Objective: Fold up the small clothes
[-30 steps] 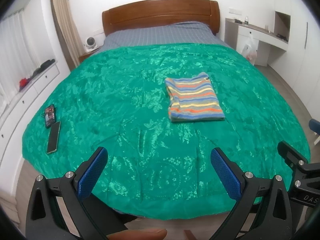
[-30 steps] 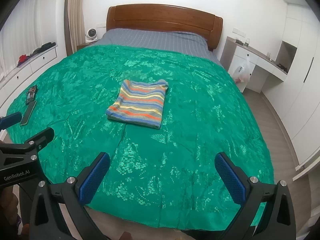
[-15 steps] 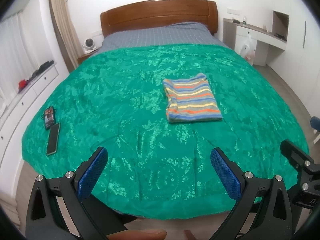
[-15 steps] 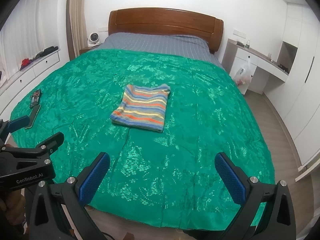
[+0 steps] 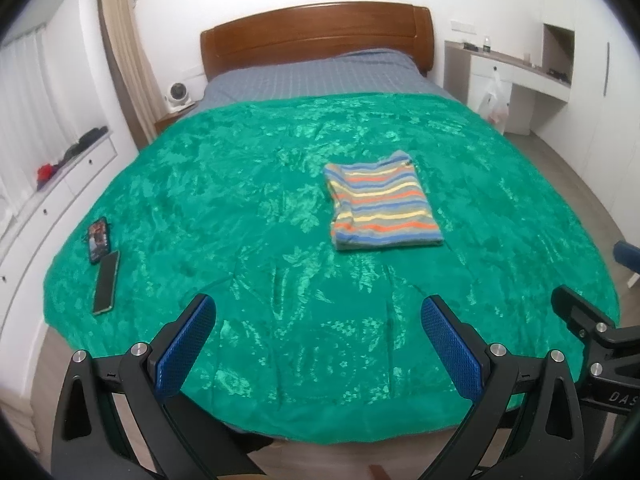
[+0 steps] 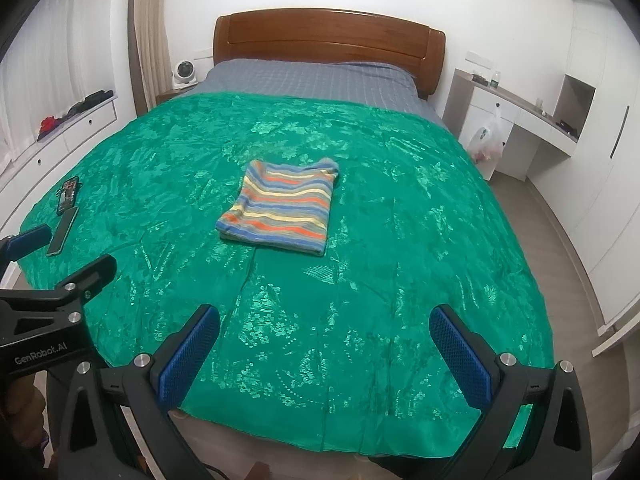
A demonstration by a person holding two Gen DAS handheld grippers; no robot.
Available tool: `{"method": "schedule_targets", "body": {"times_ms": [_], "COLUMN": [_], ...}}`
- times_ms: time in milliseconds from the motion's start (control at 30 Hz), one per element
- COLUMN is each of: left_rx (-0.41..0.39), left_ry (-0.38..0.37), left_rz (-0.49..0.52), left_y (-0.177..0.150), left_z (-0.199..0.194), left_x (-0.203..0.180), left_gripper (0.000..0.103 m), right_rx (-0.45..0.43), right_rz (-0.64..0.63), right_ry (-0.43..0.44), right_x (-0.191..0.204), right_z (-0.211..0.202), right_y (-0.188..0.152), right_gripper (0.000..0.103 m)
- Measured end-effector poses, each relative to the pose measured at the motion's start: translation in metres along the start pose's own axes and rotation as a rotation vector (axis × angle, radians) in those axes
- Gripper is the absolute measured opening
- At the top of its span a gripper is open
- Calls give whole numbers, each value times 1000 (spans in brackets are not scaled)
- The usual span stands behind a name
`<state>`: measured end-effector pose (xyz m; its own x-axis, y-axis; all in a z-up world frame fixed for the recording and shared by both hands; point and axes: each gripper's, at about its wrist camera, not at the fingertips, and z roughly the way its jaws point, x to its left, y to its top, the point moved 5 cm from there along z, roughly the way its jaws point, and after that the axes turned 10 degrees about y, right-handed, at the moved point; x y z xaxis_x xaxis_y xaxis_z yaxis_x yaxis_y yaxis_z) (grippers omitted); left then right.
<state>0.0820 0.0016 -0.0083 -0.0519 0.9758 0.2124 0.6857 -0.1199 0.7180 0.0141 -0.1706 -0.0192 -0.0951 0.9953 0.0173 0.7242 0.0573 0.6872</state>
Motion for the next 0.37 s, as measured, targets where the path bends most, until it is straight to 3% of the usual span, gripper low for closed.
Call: {"method": "schedule_targets", "body": {"times_ms": [367], "left_rx": [11], "left_ry": [2], "left_rz": [12], "left_y": [-3], "left_z": [1], "left_x": [-5], "left_gripper": [103], "right_rx": [1], "right_rz": [4], "right_ry": [2], "right_x": [-2], "right_z": [1], "right_y": [1], "right_gripper": [103]}}
